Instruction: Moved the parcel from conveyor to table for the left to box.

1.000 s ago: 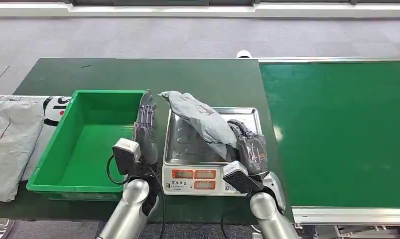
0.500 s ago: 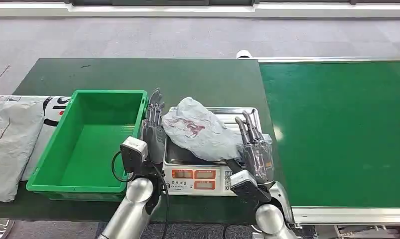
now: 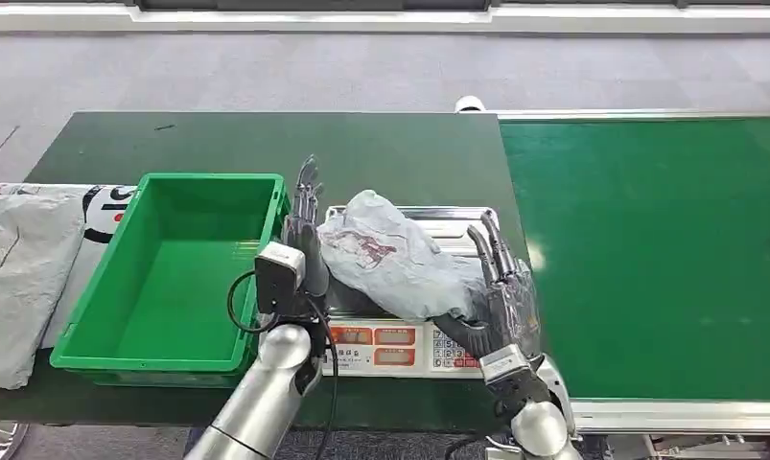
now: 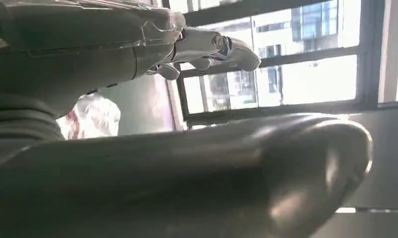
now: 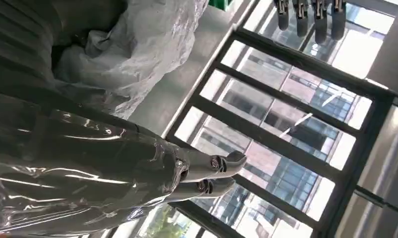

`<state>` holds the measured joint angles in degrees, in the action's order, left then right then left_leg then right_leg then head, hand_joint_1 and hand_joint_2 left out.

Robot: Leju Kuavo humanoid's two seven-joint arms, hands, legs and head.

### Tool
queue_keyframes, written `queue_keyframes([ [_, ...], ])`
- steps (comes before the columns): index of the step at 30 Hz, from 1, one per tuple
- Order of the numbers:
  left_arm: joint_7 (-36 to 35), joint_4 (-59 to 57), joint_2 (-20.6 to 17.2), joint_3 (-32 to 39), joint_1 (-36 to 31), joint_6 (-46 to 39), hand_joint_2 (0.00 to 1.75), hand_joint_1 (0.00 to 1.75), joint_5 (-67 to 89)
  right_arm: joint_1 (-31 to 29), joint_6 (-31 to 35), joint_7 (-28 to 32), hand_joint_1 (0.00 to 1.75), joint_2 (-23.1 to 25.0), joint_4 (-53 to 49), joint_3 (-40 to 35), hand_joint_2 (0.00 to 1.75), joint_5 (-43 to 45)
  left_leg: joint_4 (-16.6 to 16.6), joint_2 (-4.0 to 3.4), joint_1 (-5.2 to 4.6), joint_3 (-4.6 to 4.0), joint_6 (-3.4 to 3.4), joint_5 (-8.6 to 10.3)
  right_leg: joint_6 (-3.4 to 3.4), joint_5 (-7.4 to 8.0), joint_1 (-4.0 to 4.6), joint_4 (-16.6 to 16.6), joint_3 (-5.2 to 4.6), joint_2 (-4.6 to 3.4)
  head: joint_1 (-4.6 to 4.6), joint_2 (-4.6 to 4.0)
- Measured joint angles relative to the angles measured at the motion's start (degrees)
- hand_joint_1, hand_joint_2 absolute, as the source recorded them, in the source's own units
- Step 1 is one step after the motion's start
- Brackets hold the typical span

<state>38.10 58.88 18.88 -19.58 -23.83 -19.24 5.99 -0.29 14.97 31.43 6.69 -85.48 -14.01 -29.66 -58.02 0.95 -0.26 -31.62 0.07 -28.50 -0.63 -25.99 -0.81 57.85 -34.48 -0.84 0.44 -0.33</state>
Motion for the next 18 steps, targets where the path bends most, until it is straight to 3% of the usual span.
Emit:
queue_keyframes([
  [8, -0.1, -1.2, 0.3, 0.0, -0.6, -0.6, 0.0, 0.0, 0.2, 1.4, -0.1, 0.2, 0.0, -0.5, -2.2, 0.0, 1.75, 0.3, 0.0, -0.01, -0.01, 0.01, 0.02, -0.02, -0.01, 0.0, -0.01, 0.0, 0.01, -0.01, 0.0, 0.0],
  [11, -0.9, -1.6, 0.4, 0.0, -0.9, -5.3, 0.0, 0.0, 3.9, 1.7, 0.1, 0.2, 0.0, -0.6, -2.8, 0.0, 1.75, 0.3, 0.0, -0.01, 0.0, 0.03, 0.02, -0.01, -0.01, 0.0, 0.0, 0.0, 0.01, -0.01, 0.0, 0.0],
  [14, -5.5, -3.3, 0.7, -0.8, -2.4, -12.6, 0.0, 0.0, 15.4, 2.4, 0.3, 0.2, 0.0, -0.6, -4.3, 0.0, 1.75, 0.5, 0.0, 0.03, 0.0, 0.01, 0.02, -0.01, -0.01, 0.0, 0.0, 0.0, 0.01, 0.02, 0.0, 0.0],
  [18, -11.8, -7.7, 0.9, -4.3, -6.0, -8.5, 0.0, 0.0, 27.2, 1.8, -0.1, 0.2, 0.0, -0.9, -5.8, 0.0, 1.75, 2.6, 0.0, -0.02, -0.01, 0.02, 0.02, -0.01, -0.02, 0.0, -0.03, 0.0, 0.03, -0.01, 0.0, 0.0],
])
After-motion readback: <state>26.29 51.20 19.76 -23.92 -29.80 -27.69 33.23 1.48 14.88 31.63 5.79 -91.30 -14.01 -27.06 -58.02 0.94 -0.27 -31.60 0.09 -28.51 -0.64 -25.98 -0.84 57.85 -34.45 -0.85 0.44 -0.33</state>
